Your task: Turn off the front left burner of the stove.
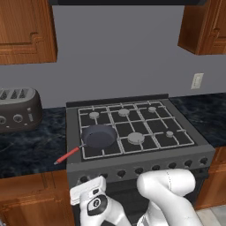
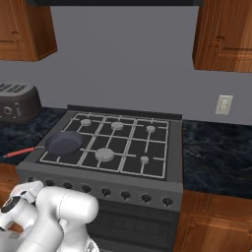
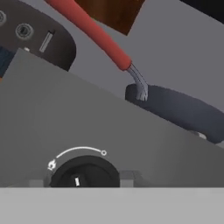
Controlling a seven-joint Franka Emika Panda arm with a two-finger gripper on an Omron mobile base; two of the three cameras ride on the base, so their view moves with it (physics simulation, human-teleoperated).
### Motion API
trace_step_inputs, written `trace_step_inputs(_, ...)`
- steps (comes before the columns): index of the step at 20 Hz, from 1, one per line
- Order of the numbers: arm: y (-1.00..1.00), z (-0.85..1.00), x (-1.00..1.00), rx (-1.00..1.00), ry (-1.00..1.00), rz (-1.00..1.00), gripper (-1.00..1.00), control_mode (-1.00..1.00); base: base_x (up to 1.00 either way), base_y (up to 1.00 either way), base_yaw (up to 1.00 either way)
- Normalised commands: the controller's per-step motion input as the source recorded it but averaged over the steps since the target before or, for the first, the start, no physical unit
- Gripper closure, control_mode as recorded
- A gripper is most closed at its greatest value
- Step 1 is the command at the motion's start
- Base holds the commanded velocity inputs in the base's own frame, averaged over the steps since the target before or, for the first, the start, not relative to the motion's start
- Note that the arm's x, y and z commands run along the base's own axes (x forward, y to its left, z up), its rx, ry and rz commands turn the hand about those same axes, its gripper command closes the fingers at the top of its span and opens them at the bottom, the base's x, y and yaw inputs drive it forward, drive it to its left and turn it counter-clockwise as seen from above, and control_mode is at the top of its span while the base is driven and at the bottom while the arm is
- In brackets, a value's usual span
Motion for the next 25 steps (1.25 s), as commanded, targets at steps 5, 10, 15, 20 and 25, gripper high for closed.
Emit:
trace_step_inputs(5,0.00,-0.08,-0.14,0.34,-0.17,-0.25,1.00,-1.00,0.00,0.00,0.00)
trace_step_inputs(10,0.00,0.00,0.00,0.36,-0.08,-0.26,1.00,-1.00,0.00,0.00,0.00)
trace_step_inputs(15,-0.04,0.00,-0.02,0.37,-0.07,-0.27,1.00,-1.00,0.00,0.00,0.00)
trace_step_inputs(20,-0.09,0.00,-0.02,0.41,-0.01,-0.28,1.00,-1.00,0.00,0.00,0.00)
trace_step_inputs(25,-0.10,0.00,-0.02,0.42,0.00,-0.29,1.00,-1.00,0.00,0.00,0.00)
